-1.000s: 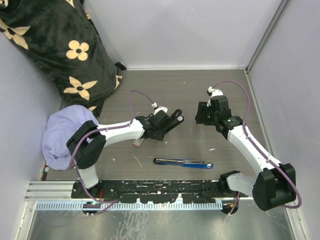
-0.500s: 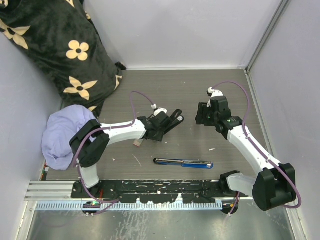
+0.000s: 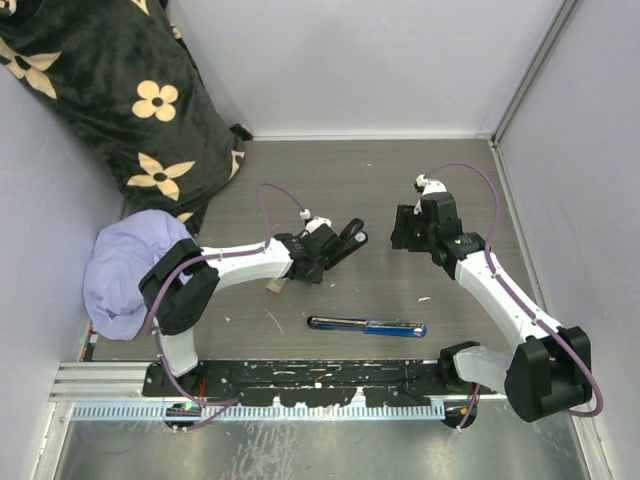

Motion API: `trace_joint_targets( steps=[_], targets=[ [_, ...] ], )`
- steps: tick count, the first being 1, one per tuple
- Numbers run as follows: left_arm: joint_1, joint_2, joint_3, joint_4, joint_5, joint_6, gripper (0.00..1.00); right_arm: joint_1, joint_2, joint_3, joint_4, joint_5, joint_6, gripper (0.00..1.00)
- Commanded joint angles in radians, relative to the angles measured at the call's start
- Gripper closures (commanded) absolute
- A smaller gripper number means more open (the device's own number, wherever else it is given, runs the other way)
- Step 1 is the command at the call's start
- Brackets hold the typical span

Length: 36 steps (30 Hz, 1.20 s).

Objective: Load the staples into the stapler
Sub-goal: Pick up the staple from the center of the board.

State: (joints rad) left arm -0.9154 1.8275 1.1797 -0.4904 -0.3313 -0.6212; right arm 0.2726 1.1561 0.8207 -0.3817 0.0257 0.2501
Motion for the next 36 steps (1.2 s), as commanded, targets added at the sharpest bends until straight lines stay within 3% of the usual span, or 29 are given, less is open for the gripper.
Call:
trace_joint_targets(
  steps=[1,18,36],
  targets=[
    [0.0,0.005,0.027,-0.006,-0.027,-0.026,0.68,-0.003,-0.011,0.003,0.04,0.019,0.011,0.38],
    [0.005,0.031,0.029,-0.009,-0.008,-0.035,0.73,-0.004,-0.016,0.001,0.04,0.02,0.012,0.38],
    [0.005,-0.006,0.03,0.006,0.046,0.043,0.88,-0.003,-0.025,-0.002,0.04,0.022,0.012,0.38]
  ],
)
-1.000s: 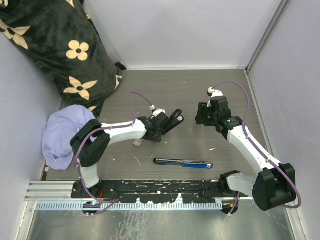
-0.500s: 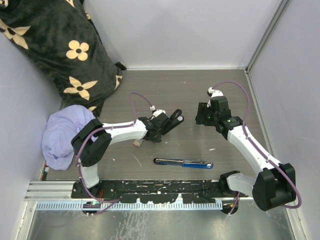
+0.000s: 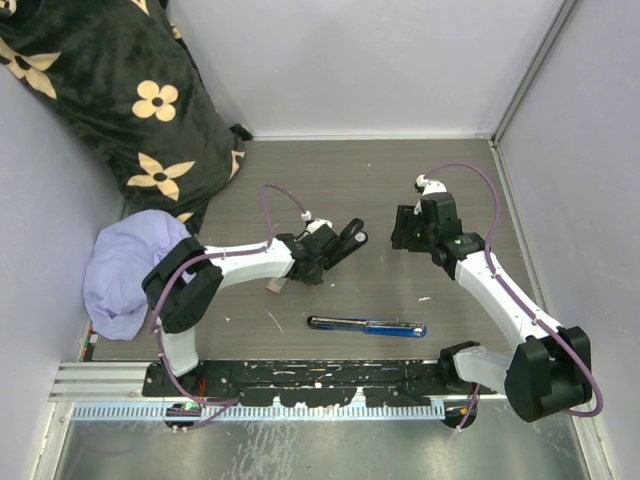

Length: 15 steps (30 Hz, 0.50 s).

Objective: Load the staples into the stapler
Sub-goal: Pick up the staple from the center of the board.

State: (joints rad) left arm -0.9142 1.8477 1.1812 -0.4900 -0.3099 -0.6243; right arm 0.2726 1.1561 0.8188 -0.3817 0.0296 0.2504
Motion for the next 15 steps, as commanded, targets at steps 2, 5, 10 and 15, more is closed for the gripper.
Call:
trace_joint_targets(
  steps=[2,5,10,15],
  targets=[
    [0.004,-0.041,0.032,0.014,0.053,0.076,0.88,-0.003,-0.026,0.002,0.04,0.018,0.012,0.38],
    [0.005,-0.071,0.047,0.024,0.119,0.12,0.88,-0.003,-0.027,0.003,0.04,0.018,0.012,0.38],
    [-0.01,-0.125,0.088,0.023,0.23,0.191,0.89,-0.003,-0.028,0.003,0.038,0.018,0.012,0.38],
    [-0.048,-0.157,0.123,0.025,0.336,0.223,0.9,-0.004,-0.032,0.009,0.032,0.021,0.013,0.38]
  ],
)
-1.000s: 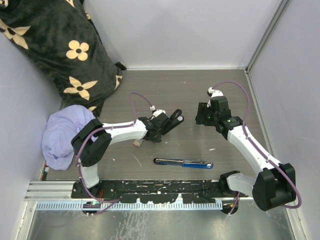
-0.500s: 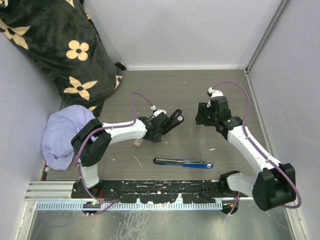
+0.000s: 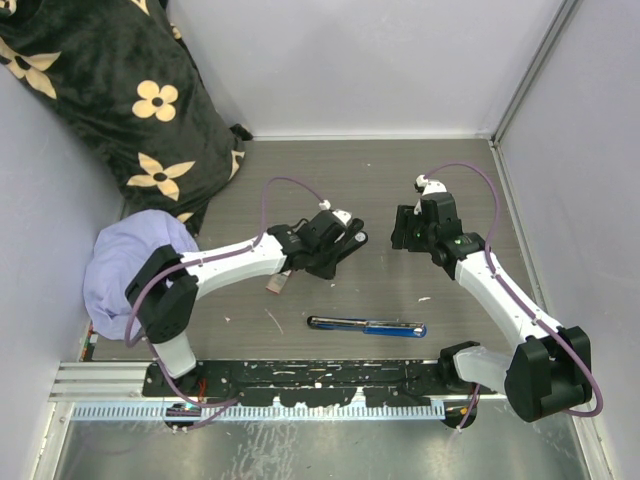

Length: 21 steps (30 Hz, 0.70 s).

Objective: Load the staples into the stapler
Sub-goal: Pick up the staple from the center of the board.

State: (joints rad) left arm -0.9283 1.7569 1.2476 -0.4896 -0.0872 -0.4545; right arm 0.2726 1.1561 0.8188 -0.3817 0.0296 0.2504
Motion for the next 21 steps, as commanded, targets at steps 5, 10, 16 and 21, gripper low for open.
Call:
trace_joint_targets(
  steps=[5,10,16,21],
  targets=[
    [-0.091,-0.064,0.096,0.04,0.173,0.076,0.9,-0.003,-0.034,0.012,0.028,0.023,0.012,0.38],
    [-0.154,-0.034,0.134,0.072,0.203,0.112,0.91,-0.003,-0.033,0.014,0.025,0.024,0.011,0.38],
    [-0.219,0.023,0.161,0.116,0.23,0.169,0.91,-0.003,-0.037,0.018,0.024,0.029,0.009,0.38],
    [-0.258,0.058,0.175,0.14,0.224,0.219,0.92,-0.003,-0.035,0.015,0.026,0.034,0.009,0.38]
  ],
)
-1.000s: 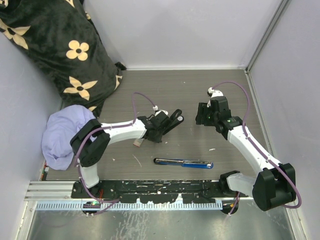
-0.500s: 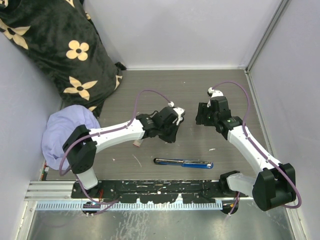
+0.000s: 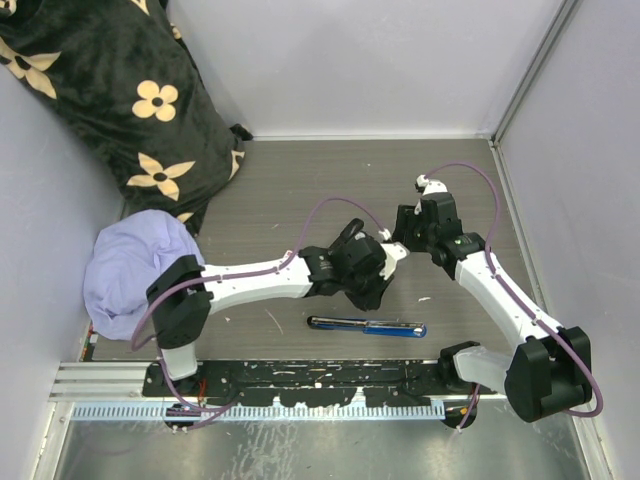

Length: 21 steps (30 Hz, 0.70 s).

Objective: Load the staples into the stapler
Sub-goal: Pick up the staple from the center of the board.

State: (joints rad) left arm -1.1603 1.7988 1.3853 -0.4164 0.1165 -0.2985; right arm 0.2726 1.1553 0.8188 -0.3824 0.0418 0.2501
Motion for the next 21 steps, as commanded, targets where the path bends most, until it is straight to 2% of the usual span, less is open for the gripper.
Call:
trace_joint_targets(
  steps=[1,6,10,14,21],
  targets=[
    [-0.03,0.019,0.034,0.076,0.024,0.071,0.92,-0.003,-0.032,0.016,0.027,0.024,0.009,0.38],
    [-0.052,0.015,-0.008,0.136,0.043,0.114,0.92,-0.018,-0.012,0.026,0.025,0.01,0.014,0.37],
    [-0.061,0.023,-0.019,0.161,0.07,0.125,0.92,-0.103,-0.008,0.031,0.024,-0.064,0.031,0.37],
    [-0.071,0.042,-0.005,0.163,0.086,0.15,0.92,-0.175,-0.023,0.032,0.023,-0.125,0.039,0.37],
    [-0.093,0.072,0.018,0.13,0.105,0.183,0.92,-0.202,-0.057,0.021,0.021,-0.15,0.035,0.37]
  ],
)
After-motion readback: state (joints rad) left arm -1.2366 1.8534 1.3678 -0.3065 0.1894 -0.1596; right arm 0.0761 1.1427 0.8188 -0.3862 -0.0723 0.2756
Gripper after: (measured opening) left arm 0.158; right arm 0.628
